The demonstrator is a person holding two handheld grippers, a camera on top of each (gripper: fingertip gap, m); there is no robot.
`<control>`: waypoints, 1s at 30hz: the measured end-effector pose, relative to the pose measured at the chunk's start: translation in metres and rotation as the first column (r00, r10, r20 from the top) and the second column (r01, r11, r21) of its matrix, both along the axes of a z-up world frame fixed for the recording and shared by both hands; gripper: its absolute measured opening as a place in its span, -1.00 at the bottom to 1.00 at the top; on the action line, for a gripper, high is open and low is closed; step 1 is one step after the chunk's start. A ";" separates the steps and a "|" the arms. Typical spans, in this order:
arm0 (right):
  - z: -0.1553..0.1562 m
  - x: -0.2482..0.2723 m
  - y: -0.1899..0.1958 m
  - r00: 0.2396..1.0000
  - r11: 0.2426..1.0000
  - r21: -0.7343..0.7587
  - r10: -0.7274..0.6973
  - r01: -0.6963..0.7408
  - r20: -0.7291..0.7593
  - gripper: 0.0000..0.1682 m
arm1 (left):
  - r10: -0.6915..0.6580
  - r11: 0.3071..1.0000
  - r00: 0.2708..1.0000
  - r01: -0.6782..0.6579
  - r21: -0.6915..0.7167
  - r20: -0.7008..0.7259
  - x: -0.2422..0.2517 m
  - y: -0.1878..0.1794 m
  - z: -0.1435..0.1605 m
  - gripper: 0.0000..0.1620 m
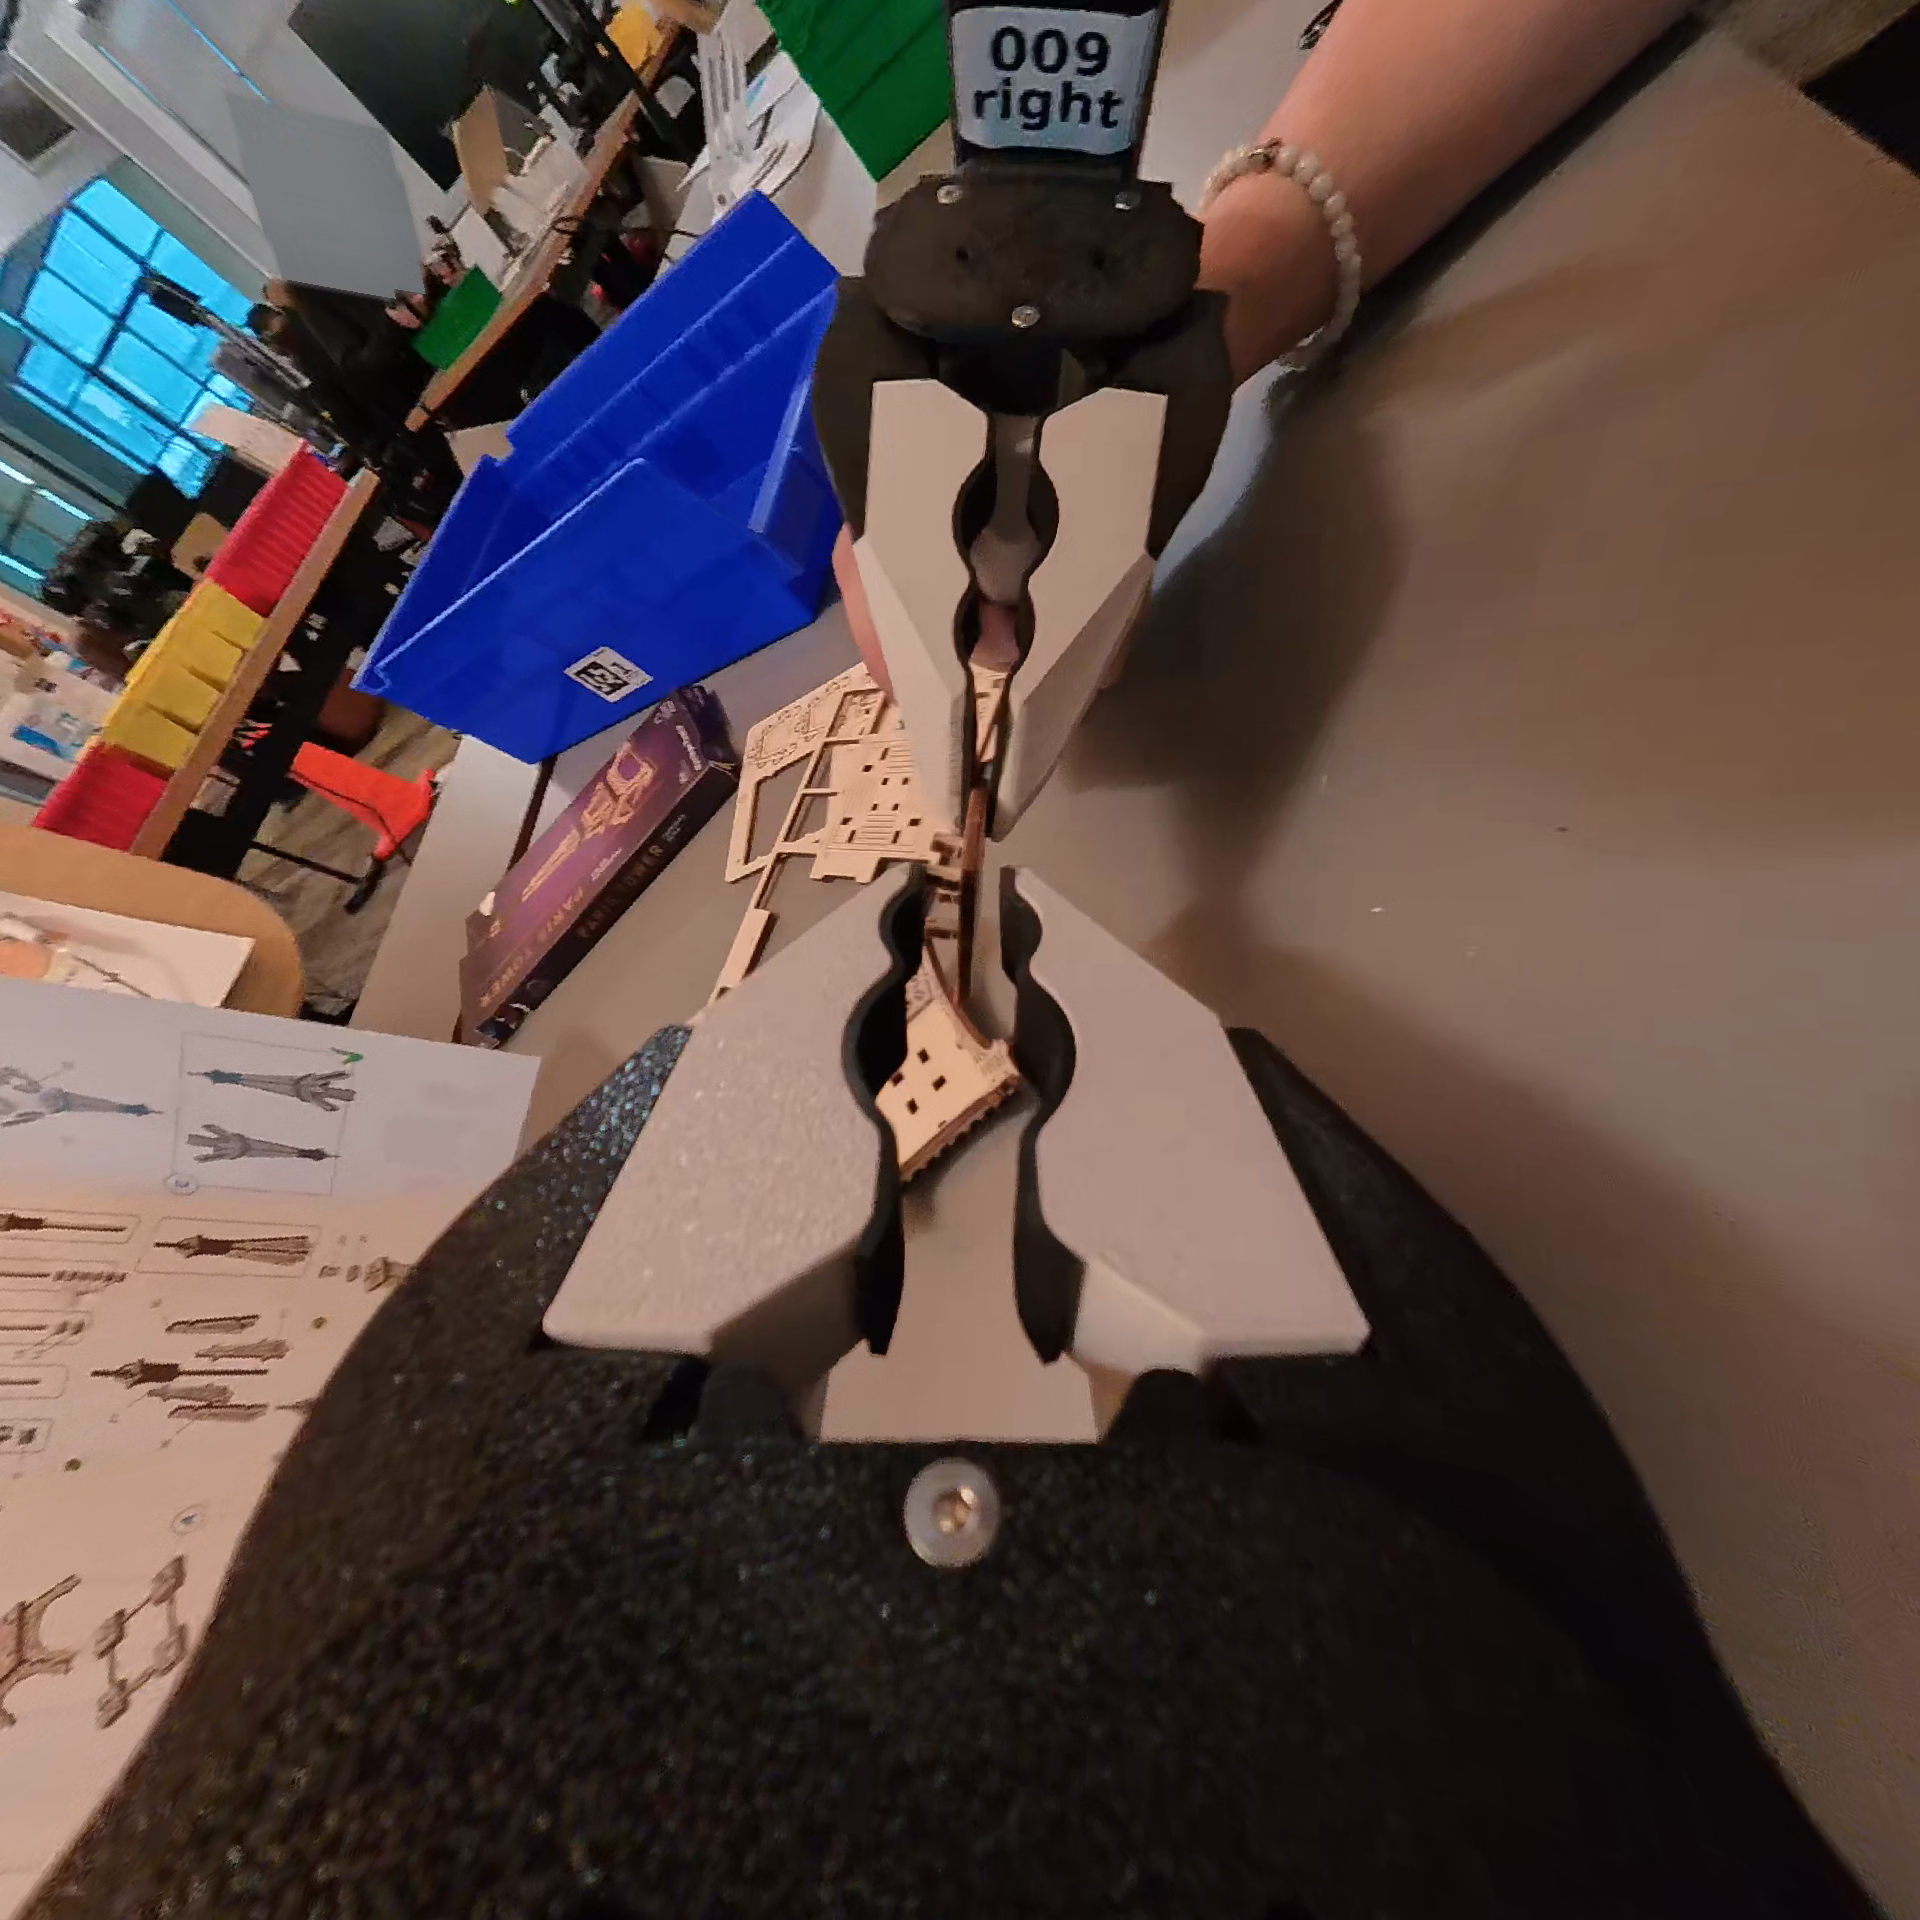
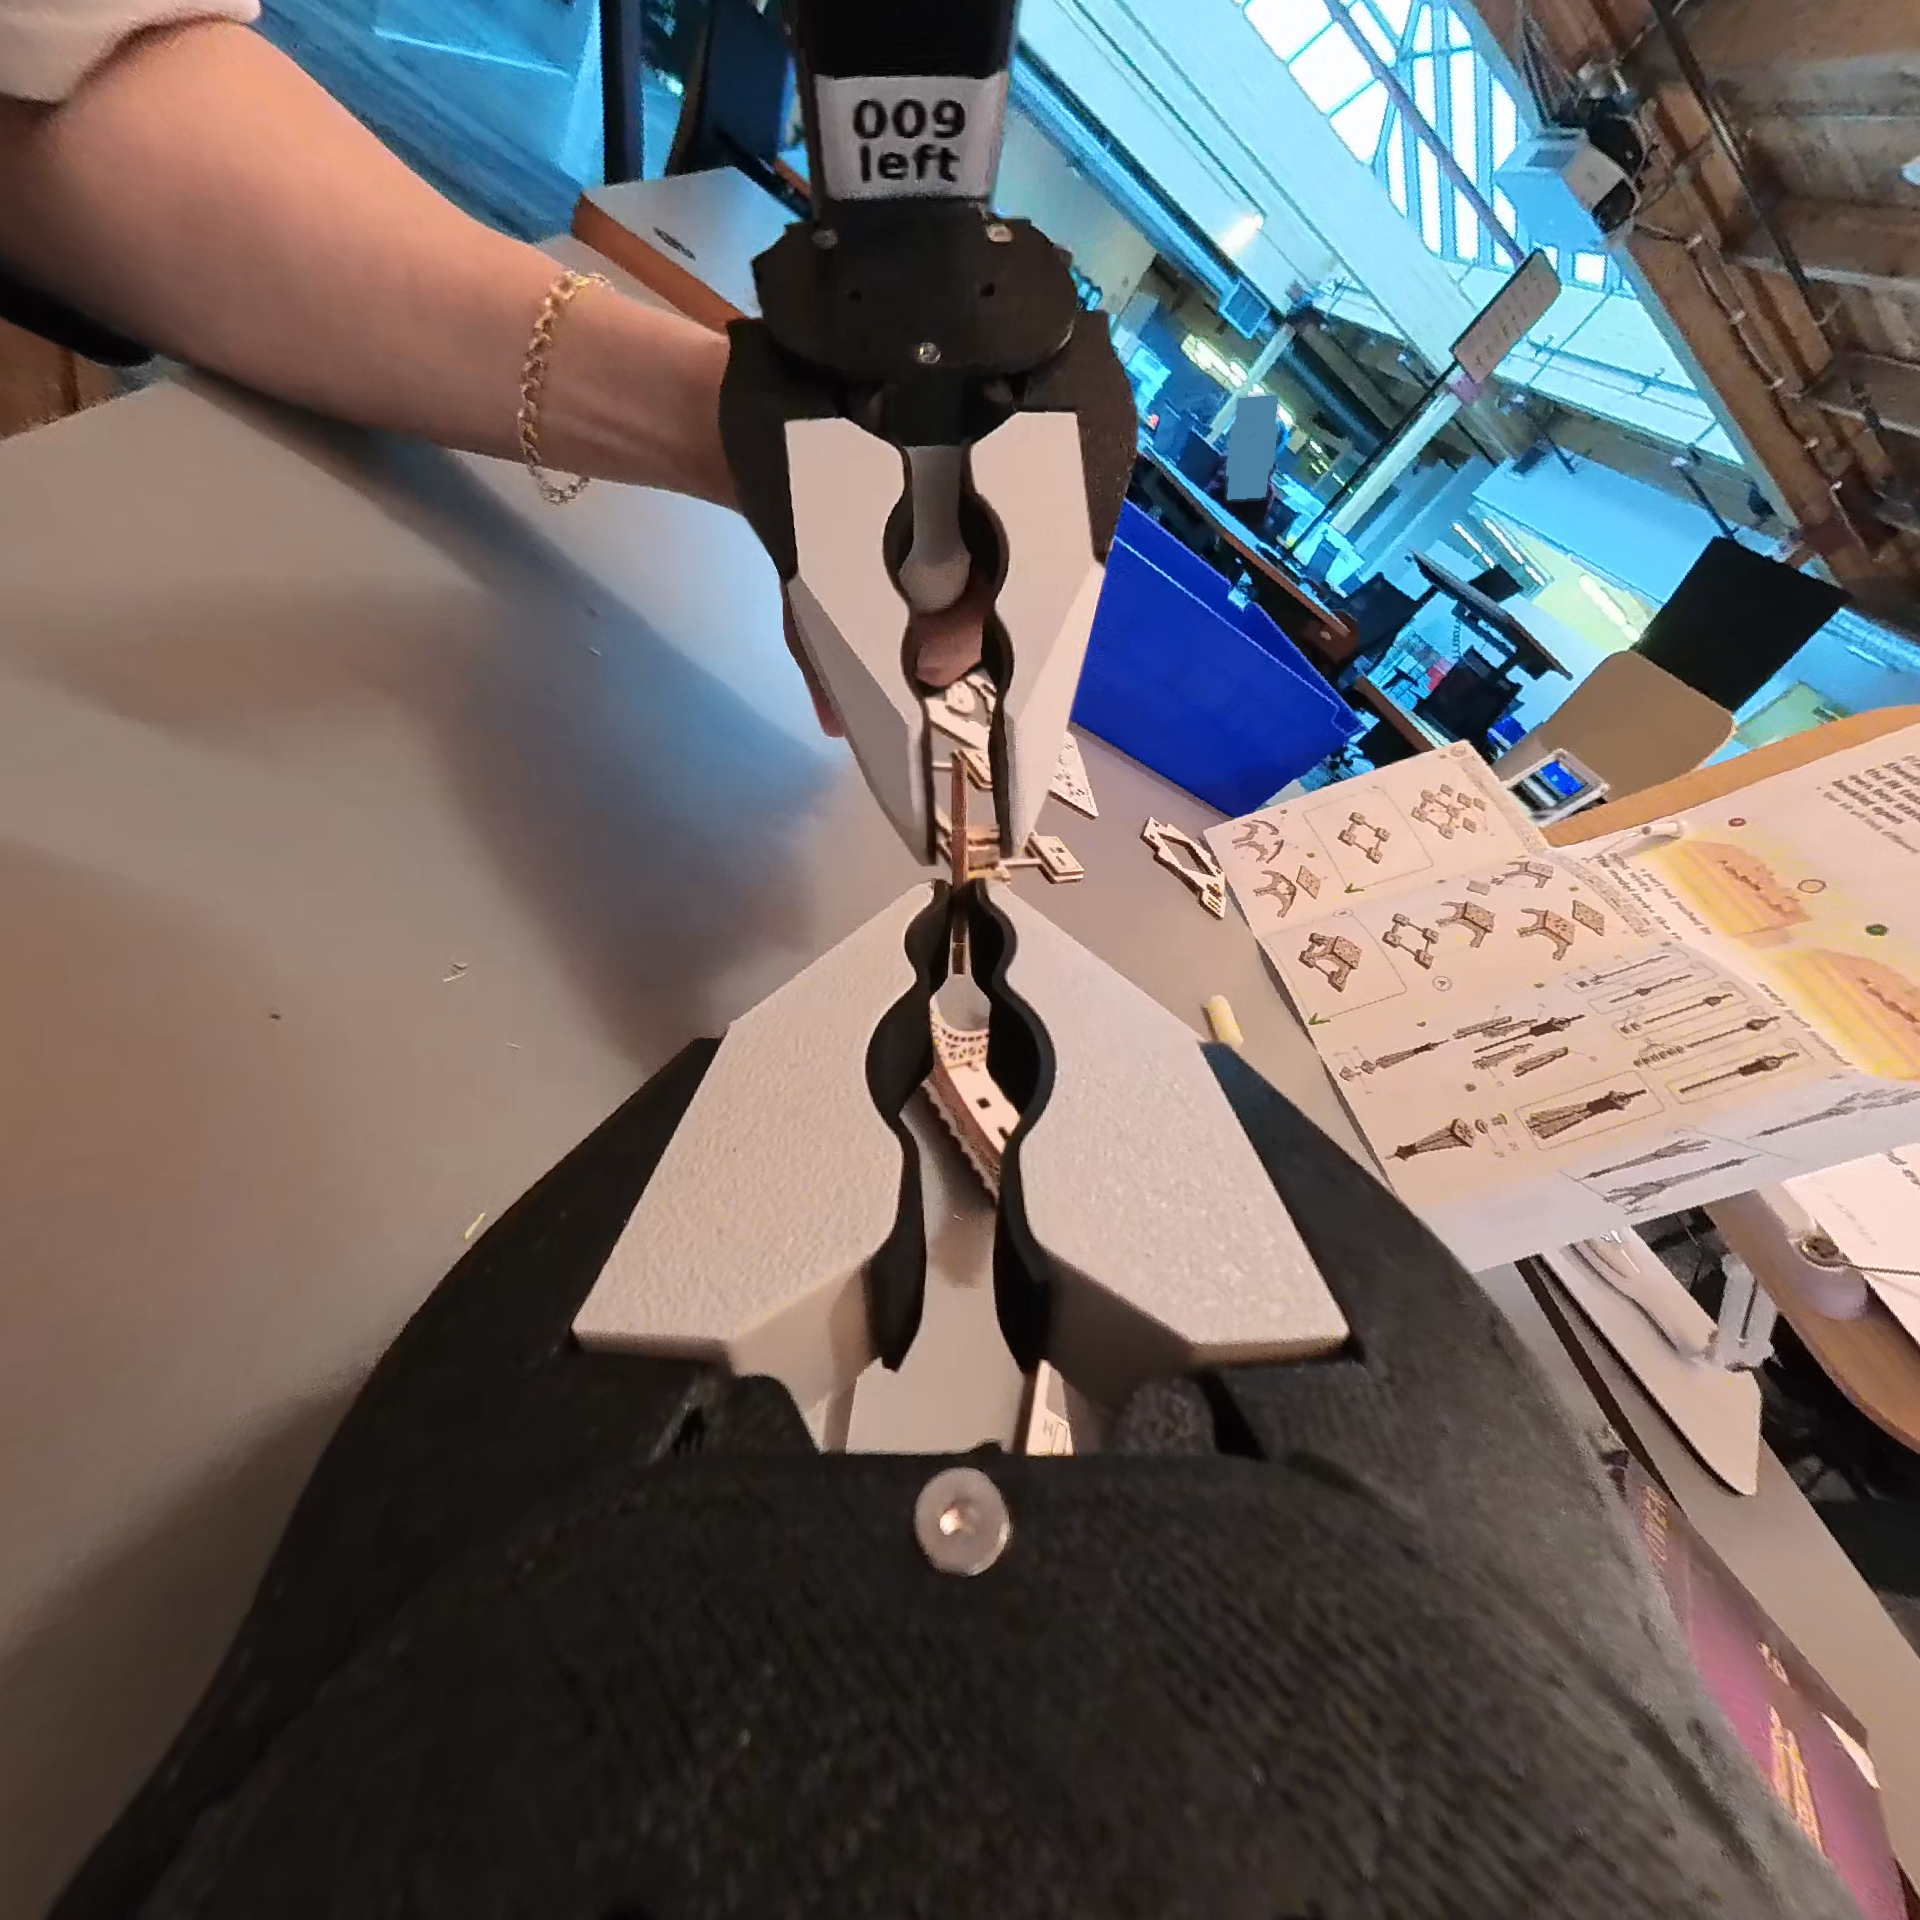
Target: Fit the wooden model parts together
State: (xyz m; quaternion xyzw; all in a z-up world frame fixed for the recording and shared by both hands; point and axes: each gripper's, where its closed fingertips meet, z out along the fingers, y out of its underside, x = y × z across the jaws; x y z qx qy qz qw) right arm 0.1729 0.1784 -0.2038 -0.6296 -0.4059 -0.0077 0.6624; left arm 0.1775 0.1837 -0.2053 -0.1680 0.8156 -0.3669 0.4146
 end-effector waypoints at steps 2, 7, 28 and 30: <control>-0.001 0.000 0.000 1.000 1.000 -0.009 0.010 -0.010 -0.005 -1.00 | -0.019 1.000 1.000 0.019 -0.006 -0.009 -0.003 -0.002 -0.002 -0.81; -0.002 -0.003 -0.003 0.999 0.999 -0.030 0.043 -0.043 -0.016 -1.00 | -0.052 0.999 0.998 0.051 -0.015 -0.043 -0.008 -0.005 -0.005 -0.77; -0.004 -0.011 -0.012 0.992 0.989 -0.071 0.124 -0.127 -0.037 -1.00 | -0.077 0.997 0.996 0.077 0.004 -0.034 -0.012 -0.009 -0.003 -0.88; -0.003 -0.011 -0.012 0.991 0.989 -0.071 0.129 -0.132 -0.044 -1.00 | -0.080 0.997 0.996 0.080 0.004 -0.032 -0.012 -0.010 -0.003 -0.90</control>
